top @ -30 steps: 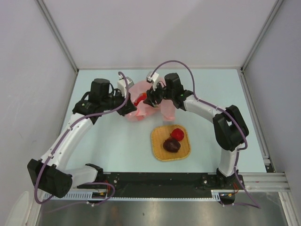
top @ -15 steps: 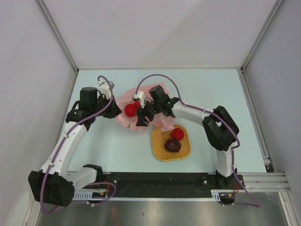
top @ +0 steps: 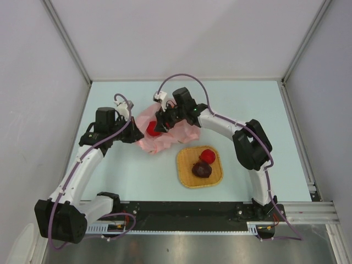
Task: Take the fake fruits out of the plastic bag
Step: Take out the fake fruit from the plastic bag.
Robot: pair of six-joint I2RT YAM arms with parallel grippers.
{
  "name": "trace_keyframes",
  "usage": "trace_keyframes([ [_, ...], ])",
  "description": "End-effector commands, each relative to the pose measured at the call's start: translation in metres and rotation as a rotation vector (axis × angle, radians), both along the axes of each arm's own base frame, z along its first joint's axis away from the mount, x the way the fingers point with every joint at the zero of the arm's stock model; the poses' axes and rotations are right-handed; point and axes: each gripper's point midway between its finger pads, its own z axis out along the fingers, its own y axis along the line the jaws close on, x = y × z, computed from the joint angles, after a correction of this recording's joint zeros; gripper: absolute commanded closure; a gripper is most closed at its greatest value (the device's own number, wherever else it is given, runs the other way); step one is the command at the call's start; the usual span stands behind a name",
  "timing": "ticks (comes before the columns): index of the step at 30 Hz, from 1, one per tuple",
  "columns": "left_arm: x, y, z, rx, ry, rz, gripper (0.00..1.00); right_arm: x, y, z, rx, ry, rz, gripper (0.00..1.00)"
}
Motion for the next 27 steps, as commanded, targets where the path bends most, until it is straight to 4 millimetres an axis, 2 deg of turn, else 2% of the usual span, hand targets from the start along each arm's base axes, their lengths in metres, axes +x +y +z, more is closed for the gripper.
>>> trace_keyframes([
  [1, 0.004, -0.002, 0.018, -0.041, -0.052, 0.001, 1.0, 0.008, 0.003, 0.023, 0.01, -0.055, -0.039, 0.42],
  [4, 0.004, -0.003, 0.02, -0.058, -0.056, 0.001, 1.0, 0.023, 0.002, 0.008, -0.034, -0.066, -0.128, 0.43],
  [6, 0.004, -0.002, 0.019, -0.065, -0.052, 0.002, 1.0, 0.036, 0.003, -0.006, -0.062, -0.078, -0.206, 0.25],
  [7, 0.004, -0.002, 0.019, -0.068, -0.051, 0.0, 1.0, 0.041, 0.009, -0.003, -0.049, -0.103, -0.22, 0.13],
  [8, 0.003, -0.003, 0.019, -0.068, -0.05, -0.003, 1.0, 0.043, 0.013, -0.014, -0.071, -0.12, -0.216, 0.09],
  [11, 0.003, -0.003, 0.018, -0.068, -0.047, -0.011, 1.0, 0.046, 0.026, -0.026, -0.101, -0.157, -0.223, 0.0],
  [15, 0.001, -0.003, 0.017, -0.065, -0.045, -0.016, 1.0, 0.05, 0.039, -0.043, -0.123, -0.174, -0.226, 0.0],
  [21, 0.0, -0.003, 0.016, -0.071, -0.048, -0.017, 1.0, 0.045, 0.048, -0.068, -0.18, -0.217, -0.195, 0.0],
  [22, 0.001, -0.003, 0.016, -0.071, -0.048, -0.016, 1.0, 0.044, 0.047, -0.07, -0.19, -0.222, -0.196, 0.06],
  [24, 0.003, -0.002, 0.017, -0.071, -0.052, -0.01, 1.0, 0.047, 0.044, -0.067, -0.187, -0.225, -0.2, 0.15],
  [25, 0.003, -0.002, 0.017, -0.071, -0.05, -0.009, 1.0, 0.047, 0.043, -0.055, -0.169, -0.232, -0.204, 0.23],
  [27, 0.005, -0.003, 0.017, -0.078, -0.051, -0.009, 1.0, 0.05, 0.037, -0.037, -0.137, -0.234, -0.201, 0.29],
])
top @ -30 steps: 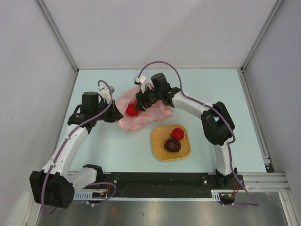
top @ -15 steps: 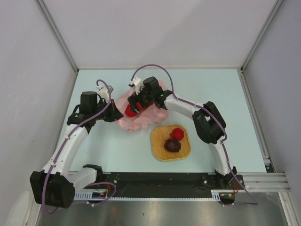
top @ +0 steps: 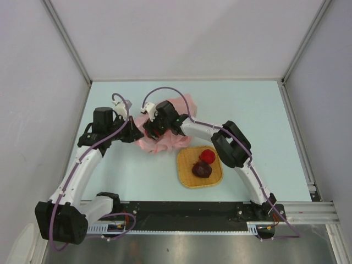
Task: Take the fake fruits out of the plastic bag
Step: Take out the fake fruit from the plastic bag.
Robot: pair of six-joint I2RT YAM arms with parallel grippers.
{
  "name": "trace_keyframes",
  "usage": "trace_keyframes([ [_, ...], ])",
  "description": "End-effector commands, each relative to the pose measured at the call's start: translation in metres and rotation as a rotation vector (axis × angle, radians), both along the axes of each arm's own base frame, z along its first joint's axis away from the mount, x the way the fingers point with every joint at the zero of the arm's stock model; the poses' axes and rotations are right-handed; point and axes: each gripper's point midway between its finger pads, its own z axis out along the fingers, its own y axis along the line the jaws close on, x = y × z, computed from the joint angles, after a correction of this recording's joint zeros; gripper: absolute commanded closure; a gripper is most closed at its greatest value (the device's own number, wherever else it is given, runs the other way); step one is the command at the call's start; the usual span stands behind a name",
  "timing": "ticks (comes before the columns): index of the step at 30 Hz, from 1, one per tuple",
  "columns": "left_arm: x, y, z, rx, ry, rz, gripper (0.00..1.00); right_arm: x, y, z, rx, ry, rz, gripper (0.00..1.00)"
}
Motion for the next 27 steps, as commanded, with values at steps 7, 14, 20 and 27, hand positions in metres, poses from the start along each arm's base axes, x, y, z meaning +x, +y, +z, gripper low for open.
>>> trace_keyframes([
  [7, 0.016, -0.005, 0.014, -0.049, -0.048, -0.002, 1.0, -0.011, -0.033, 0.134, 0.182, -0.101, 0.142, 0.36],
  [14, 0.031, -0.005, 0.024, -0.046, -0.078, 0.004, 1.0, -0.075, -0.088, 0.169, 0.22, -0.037, 0.367, 0.35],
  [20, 0.037, -0.004, 0.024, -0.045, -0.086, 0.017, 1.0, -0.136, -0.128, 0.148, 0.069, -0.026, 0.585, 0.37],
  [27, 0.035, -0.005, 0.018, -0.056, -0.068, 0.015, 1.0, -0.16, -0.166, 0.096, -0.106, 0.013, 0.696, 0.42],
])
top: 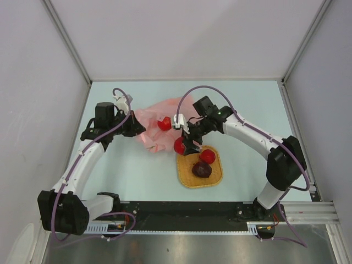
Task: Take the fake fruits out of the plastic bag
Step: Place the fake fruit on the plate.
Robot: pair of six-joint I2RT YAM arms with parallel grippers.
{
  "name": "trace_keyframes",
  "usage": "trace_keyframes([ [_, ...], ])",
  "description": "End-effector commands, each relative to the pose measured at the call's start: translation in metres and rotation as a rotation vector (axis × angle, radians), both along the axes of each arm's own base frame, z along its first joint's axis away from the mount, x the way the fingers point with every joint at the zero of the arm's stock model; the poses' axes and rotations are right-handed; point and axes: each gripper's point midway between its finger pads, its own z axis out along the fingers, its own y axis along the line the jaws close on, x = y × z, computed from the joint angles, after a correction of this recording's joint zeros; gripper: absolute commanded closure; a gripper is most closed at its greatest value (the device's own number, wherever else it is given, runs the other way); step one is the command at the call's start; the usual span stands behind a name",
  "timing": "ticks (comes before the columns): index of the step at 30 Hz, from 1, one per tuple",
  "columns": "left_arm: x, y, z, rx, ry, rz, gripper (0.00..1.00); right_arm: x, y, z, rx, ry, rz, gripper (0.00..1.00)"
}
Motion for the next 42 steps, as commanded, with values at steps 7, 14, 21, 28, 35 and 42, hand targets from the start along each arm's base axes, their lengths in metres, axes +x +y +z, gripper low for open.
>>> trace_keyframes([
  [7, 0.009, 0.002, 0.016, -0.018, -0.053, 0.016, 1.0, -0.021, -0.025, -0.062, -0.216, 0.029, 0.117, 0.44],
  [14, 0.008, 0.004, 0.015, -0.02, -0.053, 0.02, 1.0, 0.01, -0.032, -0.102, -0.338, 0.027, -0.016, 0.44],
  [21, 0.009, 0.003, 0.014, -0.025, -0.051, 0.018, 1.0, 0.003, -0.045, -0.113, -0.396, 0.074, -0.009, 0.42],
  [28, 0.01, 0.002, 0.011, -0.033, -0.042, 0.016, 1.0, 0.002, -0.059, -0.116, -0.429, 0.089, 0.004, 0.34],
  [35, 0.013, 0.001, 0.012, -0.038, -0.042, 0.014, 1.0, 0.002, -0.056, -0.095, -0.374, 0.047, 0.017, 0.12],
  [42, 0.011, -0.001, 0.012, -0.044, -0.042, 0.005, 1.0, 0.006, -0.019, -0.041, -0.18, 0.06, 0.002, 0.0],
])
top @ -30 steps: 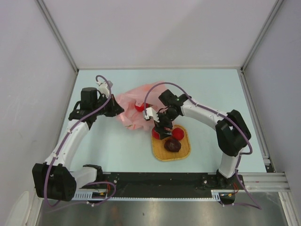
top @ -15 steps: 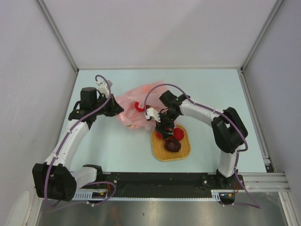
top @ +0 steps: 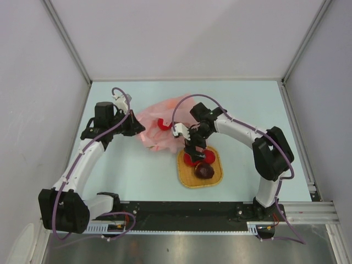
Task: Take the fake fruits out of the plastic bag
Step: Place the fake fruit on the plate, then take out the fake fruit from the plastic bag.
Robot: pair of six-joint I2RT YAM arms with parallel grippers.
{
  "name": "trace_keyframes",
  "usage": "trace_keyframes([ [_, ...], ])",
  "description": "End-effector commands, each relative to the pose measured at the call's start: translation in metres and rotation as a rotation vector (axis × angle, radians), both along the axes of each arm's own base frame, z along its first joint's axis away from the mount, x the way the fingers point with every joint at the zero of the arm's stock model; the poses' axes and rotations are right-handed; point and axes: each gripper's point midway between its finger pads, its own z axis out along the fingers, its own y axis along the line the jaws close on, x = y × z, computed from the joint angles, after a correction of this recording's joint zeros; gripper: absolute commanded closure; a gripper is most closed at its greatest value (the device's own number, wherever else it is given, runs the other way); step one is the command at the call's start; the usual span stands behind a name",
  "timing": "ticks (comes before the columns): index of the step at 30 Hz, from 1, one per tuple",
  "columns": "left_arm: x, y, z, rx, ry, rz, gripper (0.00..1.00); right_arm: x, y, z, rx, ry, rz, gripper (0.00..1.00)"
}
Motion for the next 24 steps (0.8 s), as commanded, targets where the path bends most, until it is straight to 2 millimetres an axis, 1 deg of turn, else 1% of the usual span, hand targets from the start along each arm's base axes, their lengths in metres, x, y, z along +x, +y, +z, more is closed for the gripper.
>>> trace_keyframes([
  [1, 0.005, -0.005, 0.015, -0.04, -0.047, -0.023, 1.0, 0.009, 0.034, 0.061, 0.175, -0.024, -0.025, 0.01],
  [2, 0.005, -0.006, 0.015, -0.046, -0.044, -0.028, 1.0, 0.01, 0.041, 0.068, 0.205, -0.001, -0.037, 0.02],
  [4, 0.005, -0.009, 0.019, -0.061, -0.052, -0.045, 1.0, 0.024, 0.057, 0.079, 0.253, 0.022, -0.112, 0.05],
  [5, 0.003, -0.012, 0.022, -0.07, -0.054, -0.057, 1.0, 0.033, 0.061, 0.08, 0.257, 0.006, -0.15, 0.13],
  [6, 0.003, -0.013, 0.024, -0.079, -0.056, -0.061, 1.0, 0.052, 0.074, 0.086, 0.305, -0.056, -0.189, 0.17],
  [7, 0.002, -0.014, 0.026, -0.087, -0.064, -0.067, 1.0, 0.058, 0.083, 0.08, 0.297, -0.022, -0.275, 0.2],
  [8, 0.001, -0.017, 0.03, -0.1, -0.073, -0.082, 1.0, 0.072, 0.086, 0.077, 0.286, -0.062, -0.331, 0.26],
  [9, 0.0, -0.018, 0.033, -0.112, -0.078, -0.088, 1.0, 0.083, 0.093, 0.08, 0.303, -0.083, -0.363, 0.29],
  [10, -0.001, -0.02, 0.035, -0.121, -0.083, -0.098, 1.0, 0.093, 0.102, 0.073, 0.297, -0.066, -0.408, 0.31],
  [11, -0.002, -0.021, 0.037, -0.126, -0.086, -0.103, 1.0, 0.103, 0.105, 0.071, 0.291, -0.079, -0.448, 0.33],
  [13, -0.004, -0.022, 0.041, -0.13, -0.095, -0.113, 1.0, 0.122, 0.118, 0.067, 0.307, -0.076, -0.508, 0.32],
  [14, -0.004, -0.022, 0.042, -0.127, -0.1, -0.113, 1.0, 0.134, 0.119, 0.062, 0.295, -0.1, -0.547, 0.26],
  [15, -0.005, -0.021, 0.043, -0.124, -0.104, -0.114, 1.0, 0.143, 0.121, 0.062, 0.296, -0.12, -0.576, 0.22],
  [16, -0.006, -0.02, 0.043, -0.121, -0.107, -0.113, 1.0, 0.15, 0.125, 0.06, 0.296, -0.131, -0.599, 0.15],
  [17, -0.007, -0.021, 0.043, -0.121, -0.107, -0.116, 1.0, 0.164, 0.126, 0.051, 0.281, -0.146, -0.647, 0.12],
  [18, -0.008, -0.021, 0.044, -0.121, -0.11, -0.118, 1.0, 0.172, 0.129, 0.05, 0.294, -0.162, -0.67, 0.09],
  [19, -0.009, -0.021, 0.043, -0.123, -0.108, -0.122, 1.0, 0.179, 0.129, 0.045, 0.289, -0.168, -0.691, 0.04],
  [20, -0.01, -0.021, 0.042, -0.123, -0.106, -0.122, 1.0, 0.19, 0.131, 0.04, 0.276, -0.192, -0.726, 0.02],
  [22, -0.011, -0.022, 0.042, -0.124, -0.108, -0.128, 1.0, 0.196, 0.134, 0.029, 0.258, -0.209, -0.744, 0.0],
  [23, -0.011, -0.022, 0.042, -0.123, -0.107, -0.128, 1.0, 0.2, 0.134, 0.028, 0.257, -0.223, -0.749, 0.0],
  [24, -0.011, -0.022, 0.042, -0.123, -0.107, -0.129, 1.0, 0.2, 0.138, 0.02, 0.249, -0.229, -0.739, 0.0],
])
